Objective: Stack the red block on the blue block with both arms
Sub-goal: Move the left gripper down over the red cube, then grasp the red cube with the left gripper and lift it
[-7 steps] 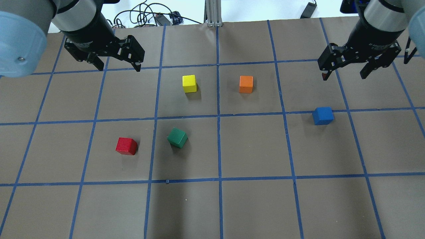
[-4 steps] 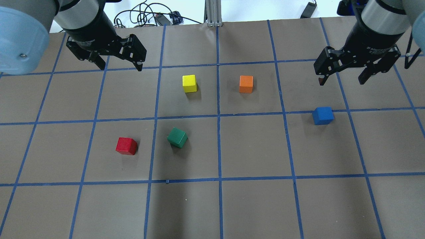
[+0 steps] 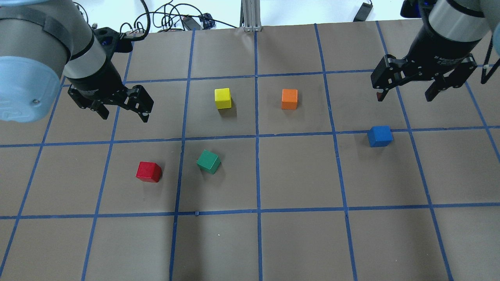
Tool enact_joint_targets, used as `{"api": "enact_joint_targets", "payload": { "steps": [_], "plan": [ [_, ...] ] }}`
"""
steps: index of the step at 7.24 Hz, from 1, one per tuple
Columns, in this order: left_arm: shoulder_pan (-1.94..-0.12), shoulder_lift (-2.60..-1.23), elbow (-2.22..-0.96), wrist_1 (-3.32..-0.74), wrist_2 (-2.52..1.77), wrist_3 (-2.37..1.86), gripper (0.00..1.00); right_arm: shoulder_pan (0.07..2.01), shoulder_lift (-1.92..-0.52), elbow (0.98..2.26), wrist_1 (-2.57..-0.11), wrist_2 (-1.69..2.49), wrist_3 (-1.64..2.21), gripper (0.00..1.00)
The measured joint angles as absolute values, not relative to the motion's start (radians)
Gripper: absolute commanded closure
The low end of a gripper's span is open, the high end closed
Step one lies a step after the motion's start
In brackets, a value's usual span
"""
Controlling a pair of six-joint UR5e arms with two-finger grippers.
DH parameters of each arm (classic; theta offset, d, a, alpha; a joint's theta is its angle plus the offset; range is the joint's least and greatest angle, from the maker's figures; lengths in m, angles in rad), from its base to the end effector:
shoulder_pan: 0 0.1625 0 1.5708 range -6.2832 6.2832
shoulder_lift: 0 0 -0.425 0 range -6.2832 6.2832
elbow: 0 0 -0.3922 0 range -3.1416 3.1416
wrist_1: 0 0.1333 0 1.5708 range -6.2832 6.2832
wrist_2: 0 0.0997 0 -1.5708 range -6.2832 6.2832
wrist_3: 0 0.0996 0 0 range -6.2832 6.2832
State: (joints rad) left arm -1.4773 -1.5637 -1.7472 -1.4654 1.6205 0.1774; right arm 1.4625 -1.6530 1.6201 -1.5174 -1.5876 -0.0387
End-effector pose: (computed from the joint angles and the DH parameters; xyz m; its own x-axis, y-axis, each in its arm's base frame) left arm -0.0833 -0.4866 0.4158 -0.9955 0.0867 -0.0375 0.0838 0.9939 0.0716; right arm 0.0817 -0.4663 0.4974 -0.9975 0.0692 0.0160 0.0695 0.9974 0.0211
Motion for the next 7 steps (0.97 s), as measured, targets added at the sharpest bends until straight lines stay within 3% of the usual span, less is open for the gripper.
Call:
{"api": "enact_joint_targets", "payload": {
  "steps": [5, 7],
  "plan": [
    [-1.407, -1.636, -2.105, -1.011, 1.62, 0.337, 0.0, 1.463, -1.657, 1.622, -1.517, -1.584, -0.03, 0.0],
    [-1.407, -1.693, -2.168, -0.895, 1.615, 0.372, 0.0, 1.463, -1.66, 1.622, -1.515, -1.587, -0.031, 0.0]
  ]
}}
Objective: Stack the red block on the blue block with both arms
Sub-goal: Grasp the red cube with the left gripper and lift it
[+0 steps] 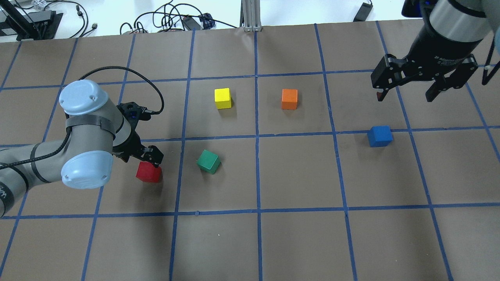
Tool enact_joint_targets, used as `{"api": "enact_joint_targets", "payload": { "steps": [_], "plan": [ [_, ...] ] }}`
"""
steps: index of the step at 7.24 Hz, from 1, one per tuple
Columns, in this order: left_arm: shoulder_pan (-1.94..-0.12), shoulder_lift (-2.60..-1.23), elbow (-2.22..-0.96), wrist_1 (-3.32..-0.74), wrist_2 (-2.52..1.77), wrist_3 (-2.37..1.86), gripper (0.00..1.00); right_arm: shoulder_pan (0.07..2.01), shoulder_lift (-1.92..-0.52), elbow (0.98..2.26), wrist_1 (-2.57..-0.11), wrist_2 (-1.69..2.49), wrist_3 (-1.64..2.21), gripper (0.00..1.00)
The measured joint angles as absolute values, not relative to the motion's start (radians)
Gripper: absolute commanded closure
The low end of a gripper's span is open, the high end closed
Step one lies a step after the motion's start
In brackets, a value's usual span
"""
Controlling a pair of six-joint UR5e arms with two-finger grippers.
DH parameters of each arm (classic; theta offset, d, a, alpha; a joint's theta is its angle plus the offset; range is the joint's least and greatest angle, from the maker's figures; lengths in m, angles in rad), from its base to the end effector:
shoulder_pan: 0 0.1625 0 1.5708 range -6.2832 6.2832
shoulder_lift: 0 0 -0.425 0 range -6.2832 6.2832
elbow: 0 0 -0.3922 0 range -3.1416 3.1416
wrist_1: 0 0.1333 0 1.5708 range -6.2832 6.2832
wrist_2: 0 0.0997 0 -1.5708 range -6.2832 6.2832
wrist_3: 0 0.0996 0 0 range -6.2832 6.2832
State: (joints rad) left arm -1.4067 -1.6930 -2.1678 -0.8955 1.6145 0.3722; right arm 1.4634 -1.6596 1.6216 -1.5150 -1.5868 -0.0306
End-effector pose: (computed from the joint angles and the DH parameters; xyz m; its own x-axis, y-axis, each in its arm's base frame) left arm -0.0550 -0.4572 0.2222 -0.9778 0.2082 -0.0247 0.2065 0.9768 0.0568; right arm 0.0825 -0.4636 0.4994 -0.9970 0.0764 0.0155 0.0767 0.9969 0.0183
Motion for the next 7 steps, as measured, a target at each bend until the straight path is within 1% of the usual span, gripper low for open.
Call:
{"api": "enact_joint_targets", "payload": {
  "steps": [1, 2, 3, 4, 5, 7],
  "plan": [
    [-1.407, -1.719, -2.177, -0.866, 1.607, 0.379, 0.01, 1.463, -1.666, 1.622, -1.514, -1.586, -0.031, 0.0],
    [-1.406, -1.735, -2.184, -0.854, 1.607, 0.381, 0.25, 1.463, -1.675, 1.625, -1.513, -1.585, -0.031, 0.0],
    [-1.406, -1.744, -2.195, -0.845, 1.608, 0.382, 0.53, 1.463, -1.678, 1.634, -1.513, -1.587, -0.03, 0.0],
    [-1.406, -1.748, -2.205, -0.835, 1.608, 0.383, 0.71, 1.463, -1.679, 1.65, -1.516, -1.587, -0.029, 0.0],
    [-1.406, -1.75, -2.207, -0.824, 1.608, 0.384, 0.81, 1.463, -1.68, 1.666, -1.52, -1.589, -0.028, 0.0],
    [-1.411, -1.736, -2.176, -0.83, 1.605, 0.374, 0.8, 1.463, -1.682, 1.679, -1.521, -1.592, -0.028, 0.0]
  ]
}}
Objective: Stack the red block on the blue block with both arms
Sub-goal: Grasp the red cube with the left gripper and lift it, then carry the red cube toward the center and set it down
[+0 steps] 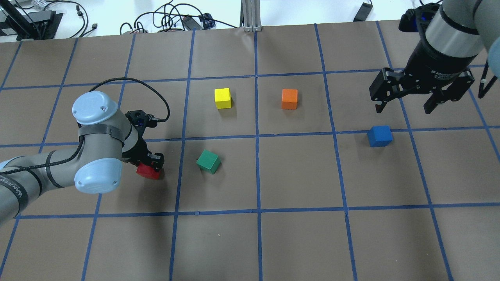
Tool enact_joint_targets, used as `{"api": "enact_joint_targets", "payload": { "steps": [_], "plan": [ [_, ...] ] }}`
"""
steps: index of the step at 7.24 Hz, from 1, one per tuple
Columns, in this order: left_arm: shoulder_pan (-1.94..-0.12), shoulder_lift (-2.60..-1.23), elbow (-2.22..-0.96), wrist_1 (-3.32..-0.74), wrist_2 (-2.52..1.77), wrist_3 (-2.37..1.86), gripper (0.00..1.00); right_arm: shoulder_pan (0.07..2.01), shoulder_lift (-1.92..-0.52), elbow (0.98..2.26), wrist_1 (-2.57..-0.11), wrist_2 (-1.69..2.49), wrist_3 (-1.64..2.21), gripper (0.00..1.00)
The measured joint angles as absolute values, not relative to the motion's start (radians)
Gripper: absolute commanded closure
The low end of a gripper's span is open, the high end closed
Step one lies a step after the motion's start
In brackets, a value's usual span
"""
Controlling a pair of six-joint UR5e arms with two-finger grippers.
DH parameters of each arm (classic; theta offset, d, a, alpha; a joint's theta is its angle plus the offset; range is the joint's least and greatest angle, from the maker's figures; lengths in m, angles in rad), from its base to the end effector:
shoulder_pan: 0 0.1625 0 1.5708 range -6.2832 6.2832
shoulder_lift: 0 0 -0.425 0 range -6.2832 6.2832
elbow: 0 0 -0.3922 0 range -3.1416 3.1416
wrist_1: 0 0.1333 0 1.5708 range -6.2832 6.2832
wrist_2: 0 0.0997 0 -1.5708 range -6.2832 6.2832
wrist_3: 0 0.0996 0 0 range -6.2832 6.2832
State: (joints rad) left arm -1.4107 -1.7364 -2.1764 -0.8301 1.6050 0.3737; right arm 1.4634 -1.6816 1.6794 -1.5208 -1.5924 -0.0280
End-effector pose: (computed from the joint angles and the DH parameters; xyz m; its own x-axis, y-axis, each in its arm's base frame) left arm -0.0568 -0.4629 0.2058 -0.9769 0.2129 -0.0207 0.2119 0.9764 0.0409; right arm 0.0832 -0.4516 0.4815 -0.9967 0.0783 0.0202 0.0792 0.9957 0.0484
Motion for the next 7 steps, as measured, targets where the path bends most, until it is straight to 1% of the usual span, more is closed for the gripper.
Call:
{"api": "enact_joint_targets", "payload": {
  "steps": [1, 3, 5, 7],
  "plan": [
    [-1.42, -1.728, -2.117, -0.887, 1.597, 0.344, 0.8, 1.463, -1.682, 1.68, -1.523, -1.592, -0.028, 0.0],
    [-1.466, -1.746, -1.942, -1.055, 1.553, 0.249, 0.8, 1.463, -1.681, 1.682, -1.527, -1.593, -0.029, 0.0],
    [-1.612, -1.782, -1.818, -1.052, 1.527, 0.072, 0.8, 1.463, -1.682, 1.682, -1.528, -1.592, -0.029, 0.0],
    [-1.758, -1.848, -1.75, -1.028, 1.523, -0.126, 0.8, 1.464, -1.683, 1.682, -1.528, -1.586, -0.028, 0.0]
  ]
}}
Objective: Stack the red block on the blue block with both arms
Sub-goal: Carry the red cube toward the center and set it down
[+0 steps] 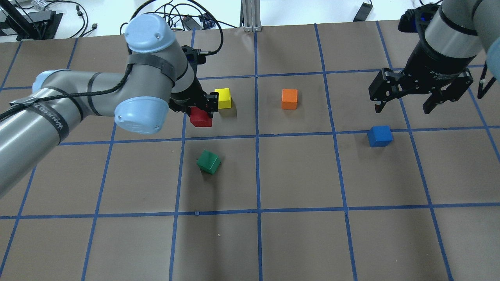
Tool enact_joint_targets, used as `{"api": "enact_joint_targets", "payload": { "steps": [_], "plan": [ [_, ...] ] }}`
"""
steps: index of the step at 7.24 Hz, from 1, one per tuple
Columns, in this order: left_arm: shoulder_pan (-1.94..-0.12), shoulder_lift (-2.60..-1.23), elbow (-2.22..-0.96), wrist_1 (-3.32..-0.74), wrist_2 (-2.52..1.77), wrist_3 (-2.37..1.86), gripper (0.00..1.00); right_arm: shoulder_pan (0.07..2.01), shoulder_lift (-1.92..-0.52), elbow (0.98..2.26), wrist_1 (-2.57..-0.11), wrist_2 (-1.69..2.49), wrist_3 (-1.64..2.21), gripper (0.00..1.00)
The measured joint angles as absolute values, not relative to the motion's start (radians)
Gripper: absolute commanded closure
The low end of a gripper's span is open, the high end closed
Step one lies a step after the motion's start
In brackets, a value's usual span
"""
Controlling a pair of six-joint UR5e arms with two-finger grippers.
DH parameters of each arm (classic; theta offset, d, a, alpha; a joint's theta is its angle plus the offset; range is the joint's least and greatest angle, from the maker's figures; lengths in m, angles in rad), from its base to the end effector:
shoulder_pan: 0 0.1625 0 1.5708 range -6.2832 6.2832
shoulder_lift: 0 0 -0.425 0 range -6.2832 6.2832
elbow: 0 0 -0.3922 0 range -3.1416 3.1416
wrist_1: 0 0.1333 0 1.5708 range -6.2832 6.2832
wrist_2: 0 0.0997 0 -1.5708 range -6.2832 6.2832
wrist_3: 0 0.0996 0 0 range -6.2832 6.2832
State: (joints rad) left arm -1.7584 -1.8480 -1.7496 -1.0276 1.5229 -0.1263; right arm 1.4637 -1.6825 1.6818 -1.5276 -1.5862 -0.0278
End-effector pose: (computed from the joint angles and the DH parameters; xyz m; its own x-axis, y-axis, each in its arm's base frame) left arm -0.2432 -0.5406 0.3081 -0.9961 0.0656 0.0583 0.0608 0.9949 -0.0804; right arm 0.0840 -0.4518 0.4814 -0.9968 0.0786 0.0142 0.0791 0.9959 0.0429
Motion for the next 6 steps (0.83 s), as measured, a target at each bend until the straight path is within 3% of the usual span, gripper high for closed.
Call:
{"api": "enact_joint_targets", "payload": {
  "steps": [5, 6],
  "plan": [
    [-1.94, -2.048, -1.644, -0.966, 1.549, -0.286, 0.79, 1.491, -1.681, 1.683, -1.525, -1.577, -0.029, 0.0],
    [-1.946, -2.072, -1.641, -0.953, 1.555, -0.296, 0.64, 1.505, -1.68, 1.683, -1.526, -1.581, -0.029, 0.0]
  ]
}}
